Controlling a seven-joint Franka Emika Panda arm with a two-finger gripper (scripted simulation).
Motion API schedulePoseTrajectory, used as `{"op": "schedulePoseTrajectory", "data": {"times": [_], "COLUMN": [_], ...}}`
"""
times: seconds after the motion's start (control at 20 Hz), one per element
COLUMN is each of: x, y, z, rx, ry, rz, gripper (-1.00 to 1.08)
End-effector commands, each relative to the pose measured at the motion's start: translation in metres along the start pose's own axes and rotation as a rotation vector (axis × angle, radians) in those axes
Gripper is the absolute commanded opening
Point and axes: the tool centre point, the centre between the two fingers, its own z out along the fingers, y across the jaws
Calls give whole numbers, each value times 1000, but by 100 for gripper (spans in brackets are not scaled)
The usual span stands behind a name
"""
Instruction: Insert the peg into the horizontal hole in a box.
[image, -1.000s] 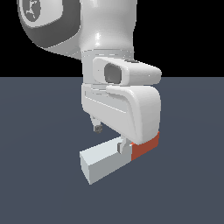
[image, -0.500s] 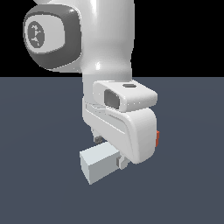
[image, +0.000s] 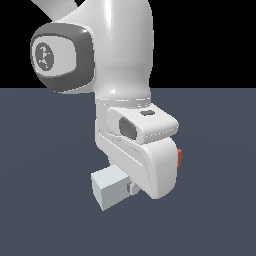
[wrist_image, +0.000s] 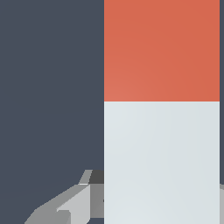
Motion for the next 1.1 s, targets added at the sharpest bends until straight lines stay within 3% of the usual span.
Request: {"op": "schedulePoseTrajectory", "data": {"times": [0.0,0.55,0.8,1.05], "x": [1,8,30,60], "y": [0,-5,-24,-58], "z": [0,-4,-16,-34], "rx": [0,-1,-1,-2], "ry": [1,0,0,0], "rz": [0,-41,-163,-357], "gripper": [-100,-100,-100,-100]}}
